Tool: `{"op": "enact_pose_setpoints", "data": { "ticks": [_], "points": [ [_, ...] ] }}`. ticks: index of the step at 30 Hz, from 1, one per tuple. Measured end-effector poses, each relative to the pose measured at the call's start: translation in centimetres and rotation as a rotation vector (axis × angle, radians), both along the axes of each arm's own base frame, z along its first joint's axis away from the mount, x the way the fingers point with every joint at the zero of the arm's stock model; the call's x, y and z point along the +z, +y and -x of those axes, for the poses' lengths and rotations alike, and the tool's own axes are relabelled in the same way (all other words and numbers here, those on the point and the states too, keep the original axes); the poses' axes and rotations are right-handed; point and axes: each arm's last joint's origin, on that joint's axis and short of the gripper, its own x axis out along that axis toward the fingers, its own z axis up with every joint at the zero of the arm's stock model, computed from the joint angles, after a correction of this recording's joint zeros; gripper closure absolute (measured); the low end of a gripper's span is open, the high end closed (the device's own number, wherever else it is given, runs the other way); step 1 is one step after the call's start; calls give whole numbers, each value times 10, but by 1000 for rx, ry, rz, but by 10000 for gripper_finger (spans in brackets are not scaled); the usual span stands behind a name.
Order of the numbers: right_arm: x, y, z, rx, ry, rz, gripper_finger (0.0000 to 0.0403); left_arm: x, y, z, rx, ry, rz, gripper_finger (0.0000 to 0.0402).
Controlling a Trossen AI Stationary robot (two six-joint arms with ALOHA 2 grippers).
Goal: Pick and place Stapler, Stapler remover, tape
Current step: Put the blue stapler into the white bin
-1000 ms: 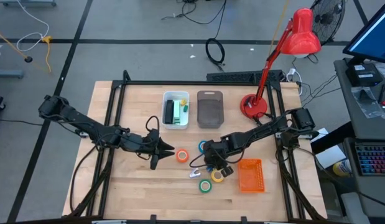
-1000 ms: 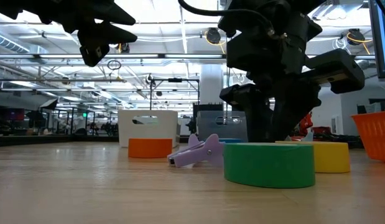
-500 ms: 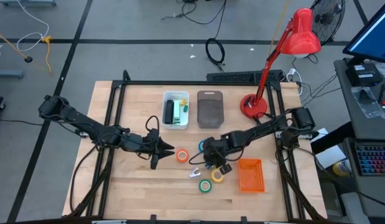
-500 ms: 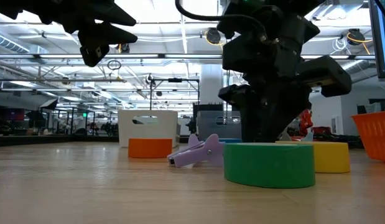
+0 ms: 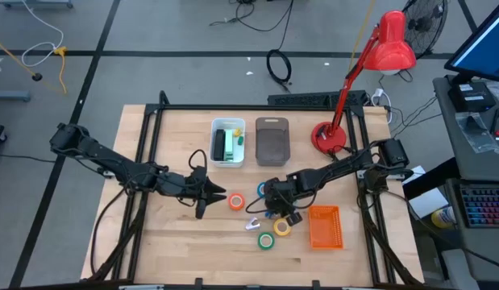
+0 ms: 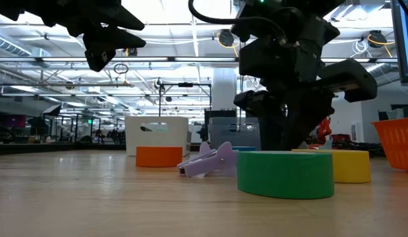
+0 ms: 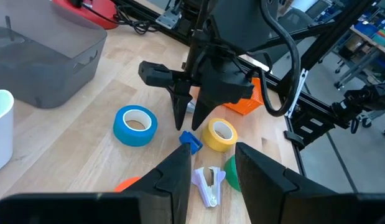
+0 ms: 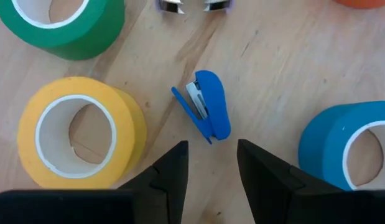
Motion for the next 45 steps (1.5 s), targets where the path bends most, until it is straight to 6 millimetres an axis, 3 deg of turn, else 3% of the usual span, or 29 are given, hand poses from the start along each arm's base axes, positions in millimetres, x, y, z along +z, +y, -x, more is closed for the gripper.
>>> {"op": "enact_pose_setpoints", "data": {
  "ticks": [35, 45],
  "points": [
    [2, 2, -5, 115, -76, 5, 273, -1, 12, -3, 48, 8, -5, 275],
    [-10, 7, -7, 136, -53, -14, 273, -1, 12, -3, 46, 8, -5, 275]
  ]
}}
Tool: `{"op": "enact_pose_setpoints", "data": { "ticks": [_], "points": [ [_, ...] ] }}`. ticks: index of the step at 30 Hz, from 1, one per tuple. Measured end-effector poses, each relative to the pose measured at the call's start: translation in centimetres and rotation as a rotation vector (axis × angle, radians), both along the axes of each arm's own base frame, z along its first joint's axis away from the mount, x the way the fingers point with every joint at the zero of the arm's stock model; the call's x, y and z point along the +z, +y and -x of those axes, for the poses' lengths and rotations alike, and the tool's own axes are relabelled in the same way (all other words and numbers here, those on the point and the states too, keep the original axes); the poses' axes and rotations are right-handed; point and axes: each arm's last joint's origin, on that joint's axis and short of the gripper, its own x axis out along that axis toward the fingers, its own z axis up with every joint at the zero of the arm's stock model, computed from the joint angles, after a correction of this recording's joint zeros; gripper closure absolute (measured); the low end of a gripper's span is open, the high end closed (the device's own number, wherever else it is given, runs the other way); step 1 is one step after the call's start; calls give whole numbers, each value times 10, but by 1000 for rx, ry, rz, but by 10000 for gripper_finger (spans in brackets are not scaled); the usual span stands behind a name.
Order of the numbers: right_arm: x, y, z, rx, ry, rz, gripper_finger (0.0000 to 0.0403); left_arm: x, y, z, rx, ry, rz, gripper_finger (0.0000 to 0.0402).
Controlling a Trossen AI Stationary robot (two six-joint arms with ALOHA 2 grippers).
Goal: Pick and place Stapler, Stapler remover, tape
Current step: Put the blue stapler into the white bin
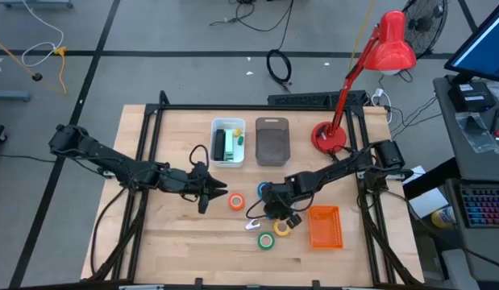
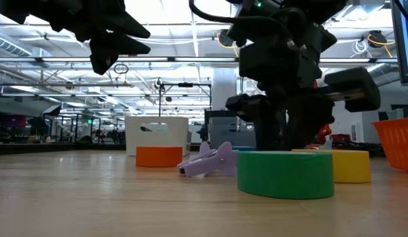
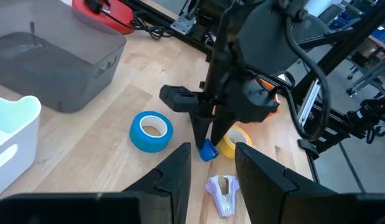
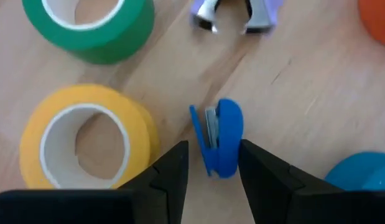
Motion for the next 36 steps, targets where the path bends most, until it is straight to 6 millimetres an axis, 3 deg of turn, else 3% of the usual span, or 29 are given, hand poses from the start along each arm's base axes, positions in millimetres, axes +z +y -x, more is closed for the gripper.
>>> {"op": "enact_pose_setpoints", "data": {
  "ticks": [13, 36],
  "points": [
    [1, -1, -1, -14, -13, 21, 276, 0, 0, 0, 0, 5, -1, 275],
    [0, -1, 1, -23, 11, 22, 347, 0, 0, 0, 0, 5, -2, 275]
  ]
}}
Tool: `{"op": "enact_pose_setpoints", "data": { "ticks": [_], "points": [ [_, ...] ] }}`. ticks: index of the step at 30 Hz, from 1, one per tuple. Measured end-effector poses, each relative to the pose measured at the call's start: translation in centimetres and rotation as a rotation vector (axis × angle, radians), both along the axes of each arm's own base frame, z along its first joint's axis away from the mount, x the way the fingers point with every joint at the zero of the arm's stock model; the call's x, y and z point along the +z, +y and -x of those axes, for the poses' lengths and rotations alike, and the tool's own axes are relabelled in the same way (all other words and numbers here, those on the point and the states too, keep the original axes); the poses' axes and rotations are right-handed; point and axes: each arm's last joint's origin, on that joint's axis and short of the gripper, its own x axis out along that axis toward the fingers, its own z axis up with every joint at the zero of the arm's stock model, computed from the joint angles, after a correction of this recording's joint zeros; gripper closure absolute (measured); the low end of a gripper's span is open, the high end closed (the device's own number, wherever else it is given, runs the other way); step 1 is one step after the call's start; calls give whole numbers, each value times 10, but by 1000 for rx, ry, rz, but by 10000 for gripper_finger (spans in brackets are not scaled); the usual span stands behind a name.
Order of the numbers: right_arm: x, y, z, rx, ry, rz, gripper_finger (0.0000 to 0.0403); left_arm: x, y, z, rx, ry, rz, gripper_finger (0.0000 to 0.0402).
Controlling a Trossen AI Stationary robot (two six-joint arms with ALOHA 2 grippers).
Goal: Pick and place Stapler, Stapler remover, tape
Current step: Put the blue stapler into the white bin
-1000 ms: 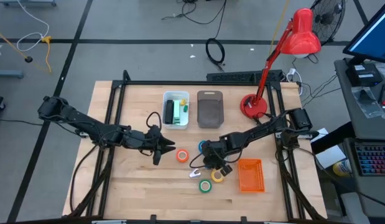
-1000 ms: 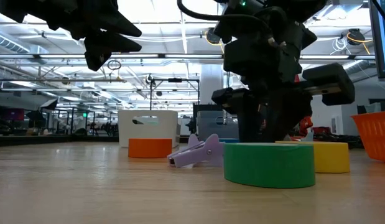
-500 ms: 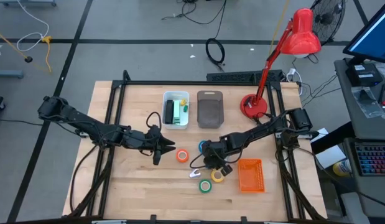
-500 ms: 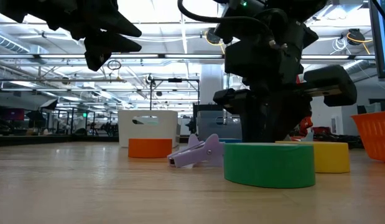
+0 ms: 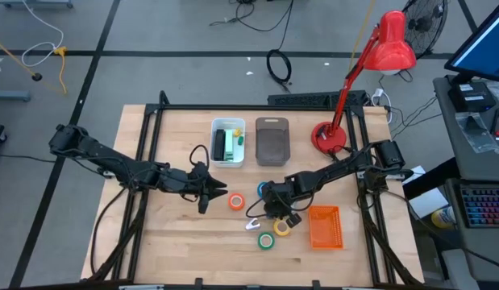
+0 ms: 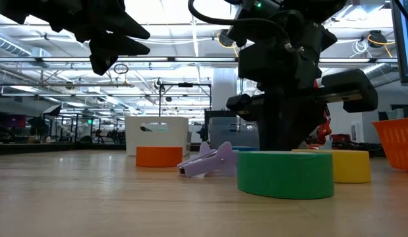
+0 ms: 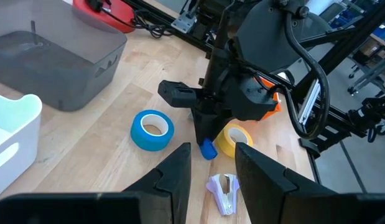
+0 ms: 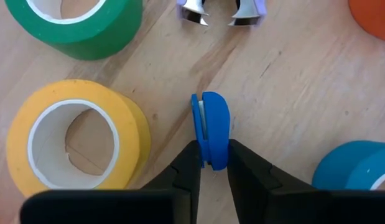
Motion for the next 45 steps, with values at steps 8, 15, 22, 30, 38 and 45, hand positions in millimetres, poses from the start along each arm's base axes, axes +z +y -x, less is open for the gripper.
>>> {"op": "enact_pose_setpoints", "data": {
  "ticks": [8, 15, 22, 30, 38, 45],
  "points": [
    [0, -1, 0, -20, -3, 20, 345, 0, 0, 0, 0, 0, 0, 275],
    [2, -3, 1, -31, -1, 19, 351, 2, 0, -1, 9, -22, 31, 275],
    [25, -4, 2, -75, -66, -18, 352, 8, -1, -2, 24, -79, 93, 275],
    [69, -8, 12, -177, -198, -62, 352, 14, -1, -4, 32, -150, 152, 275],
    [112, -15, 17, -319, -457, 20, 353, 22, -1, -5, 32, -226, 198, 275],
    [128, -20, 10, -393, -663, 203, 353, 22, -1, -5, 50, -228, 278, 275]
  ]
}}
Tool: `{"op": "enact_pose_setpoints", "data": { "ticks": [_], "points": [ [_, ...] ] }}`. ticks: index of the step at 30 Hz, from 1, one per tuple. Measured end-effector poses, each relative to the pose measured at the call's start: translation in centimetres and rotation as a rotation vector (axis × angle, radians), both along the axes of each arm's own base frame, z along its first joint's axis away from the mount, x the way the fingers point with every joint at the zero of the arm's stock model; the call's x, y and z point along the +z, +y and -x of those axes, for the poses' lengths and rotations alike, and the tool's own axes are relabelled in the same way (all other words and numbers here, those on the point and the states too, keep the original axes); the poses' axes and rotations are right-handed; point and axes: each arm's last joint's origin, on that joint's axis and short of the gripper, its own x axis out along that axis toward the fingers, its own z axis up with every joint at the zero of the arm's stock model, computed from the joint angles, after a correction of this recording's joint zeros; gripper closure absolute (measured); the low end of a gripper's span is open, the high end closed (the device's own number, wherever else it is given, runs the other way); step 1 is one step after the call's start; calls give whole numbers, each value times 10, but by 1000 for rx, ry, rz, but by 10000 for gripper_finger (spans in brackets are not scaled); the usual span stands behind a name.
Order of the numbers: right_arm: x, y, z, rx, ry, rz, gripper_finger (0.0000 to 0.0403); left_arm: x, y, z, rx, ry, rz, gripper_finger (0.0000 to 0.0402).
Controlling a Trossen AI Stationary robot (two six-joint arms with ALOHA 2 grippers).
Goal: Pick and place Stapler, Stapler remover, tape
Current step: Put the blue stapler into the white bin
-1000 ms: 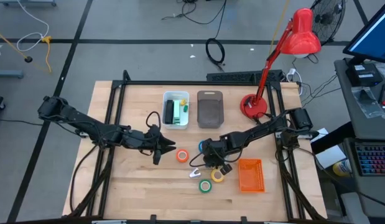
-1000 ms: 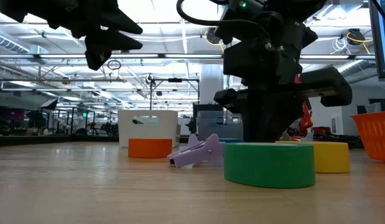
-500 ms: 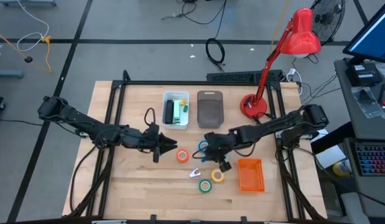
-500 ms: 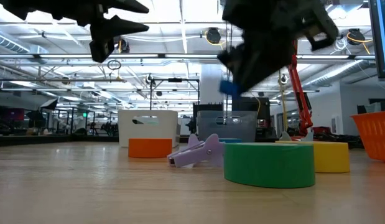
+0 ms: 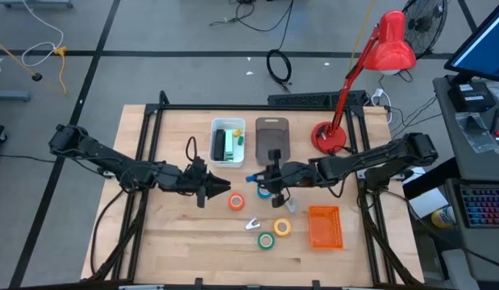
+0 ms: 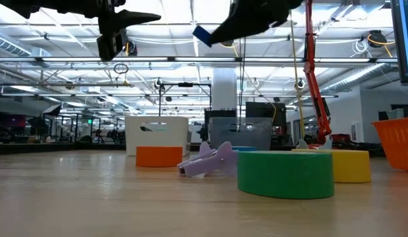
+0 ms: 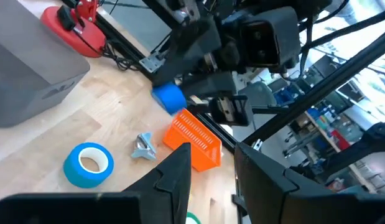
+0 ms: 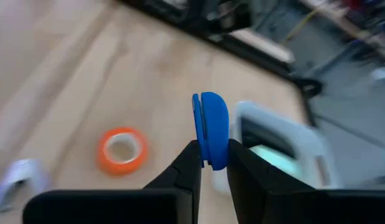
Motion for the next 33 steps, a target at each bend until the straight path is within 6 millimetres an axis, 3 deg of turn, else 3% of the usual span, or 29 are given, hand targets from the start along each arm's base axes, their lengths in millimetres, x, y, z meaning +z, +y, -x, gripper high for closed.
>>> {"op": "enact_pose_setpoints", "data": {
  "ticks": [10, 22, 33],
  "points": [
    [9, -1, -4, 4, -81, 139, 353, 5, 9, -2, 77, -52, 108, 275],
    [11, -1, -5, 28, -97, 198, 353, 6, 26, -13, 144, -57, 102, 272],
    [11, -6, -6, 14, -94, 208, 353, 2, 28, -23, 154, -105, 137, 196]
  ]
}}
